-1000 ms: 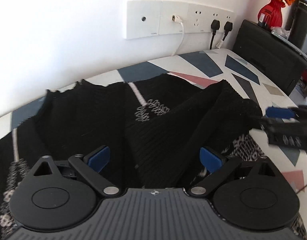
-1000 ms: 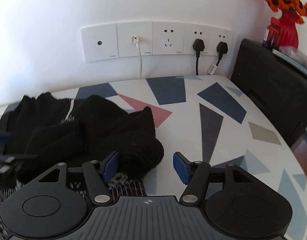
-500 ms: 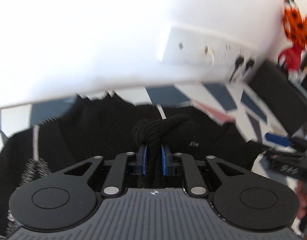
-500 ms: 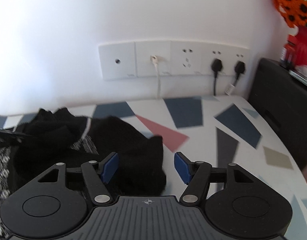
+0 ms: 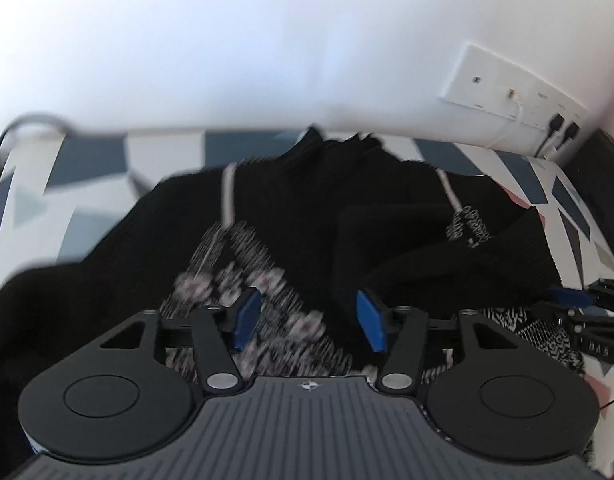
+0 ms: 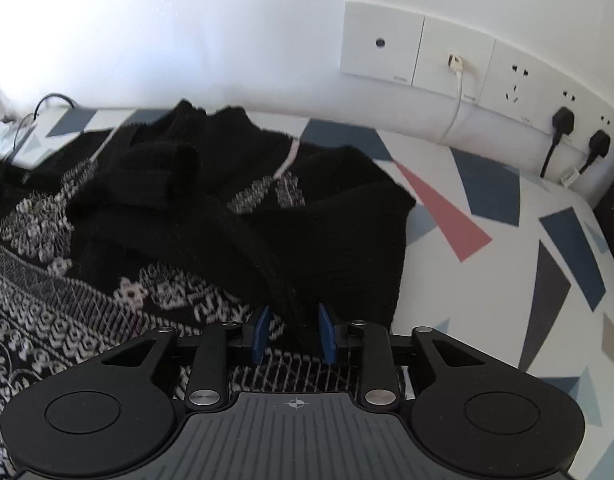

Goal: Fold clothes

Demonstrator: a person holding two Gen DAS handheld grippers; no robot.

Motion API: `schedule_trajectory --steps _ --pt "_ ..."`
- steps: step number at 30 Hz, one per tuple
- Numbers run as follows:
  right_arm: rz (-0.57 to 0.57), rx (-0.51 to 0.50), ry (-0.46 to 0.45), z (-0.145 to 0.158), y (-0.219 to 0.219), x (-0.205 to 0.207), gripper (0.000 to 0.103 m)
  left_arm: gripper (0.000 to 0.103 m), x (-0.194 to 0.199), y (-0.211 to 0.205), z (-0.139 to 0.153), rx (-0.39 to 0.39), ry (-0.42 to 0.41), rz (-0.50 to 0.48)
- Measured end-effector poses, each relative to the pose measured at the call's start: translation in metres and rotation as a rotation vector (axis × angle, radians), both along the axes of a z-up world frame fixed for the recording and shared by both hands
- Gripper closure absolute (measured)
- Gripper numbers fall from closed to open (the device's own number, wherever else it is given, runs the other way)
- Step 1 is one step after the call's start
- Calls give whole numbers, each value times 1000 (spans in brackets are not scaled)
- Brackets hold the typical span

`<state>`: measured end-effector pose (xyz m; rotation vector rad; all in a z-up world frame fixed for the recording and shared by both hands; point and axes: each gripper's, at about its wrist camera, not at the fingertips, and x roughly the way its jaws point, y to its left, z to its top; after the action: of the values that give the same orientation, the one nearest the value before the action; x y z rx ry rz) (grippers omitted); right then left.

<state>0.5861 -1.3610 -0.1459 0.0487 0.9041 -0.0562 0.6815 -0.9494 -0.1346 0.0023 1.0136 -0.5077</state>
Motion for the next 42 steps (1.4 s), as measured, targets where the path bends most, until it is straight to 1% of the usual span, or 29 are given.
schedule_trajectory --steps 2,4,6,9,11,12,13,15,17,19,22,25,28,29,30,32,36,38,40,42 --pt "-7 20 -41 8 -1 4 70 41 -3 17 -4 -36 53 35" --pt "-7 31 -63 12 0 15 66 40 -7 31 -7 -56 88 68" --pt "10 42 -62 9 2 30 60 40 -11 42 -10 -71 114 100" --pt "27 80 -35 -2 9 53 60 39 -17 58 -11 -80 130 140" --pt "41 69 -1 -10 16 63 58 37 -22 67 -13 -77 136 157" --pt "46 54 12 -13 21 67 59 36 -25 71 -14 -74 139 162" --pt "49 46 8 -13 24 68 64 35 -27 75 -15 -76 144 172" --pt "50 65 -3 -9 27 66 95 35 -30 84 -18 -83 156 193" --pt "52 46 -44 0 32 57 96 35 -33 93 -21 -89 167 214" --pt "97 50 -84 11 39 42 96 35 -36 102 -22 -107 177 231" --pt "246 6 -58 16 61 13 96 35 -40 112 -22 -127 183 244" --pt "410 -71 32 3 87 -16 96 35 -41 118 -24 -146 194 247" --pt "505 -164 118 -11 107 -39 93 35 -44 119 -26 -158 206 243" --pt "534 -193 144 -15 113 -46 89 35 -45 119 -27 -160 209 240" --pt "534 -205 142 -14 115 -48 83 35 -46 119 -27 -164 213 237" --pt "514 -190 146 -4 116 -46 75 35 -49 120 -28 -174 221 232" --pt "494 -181 57 21 122 -39 71 34 -54 122 -31 -178 231 229" --pt "491 -154 19 29 128 -28 70 33 -57 123 -32 -182 239 230" --pt "511 -128 0 31 137 -19 70 33 -59 123 -33 -186 248 231" --pt "553 -155 -5 23 152 -11 69 33 -61 123 -34 -186 252 224"
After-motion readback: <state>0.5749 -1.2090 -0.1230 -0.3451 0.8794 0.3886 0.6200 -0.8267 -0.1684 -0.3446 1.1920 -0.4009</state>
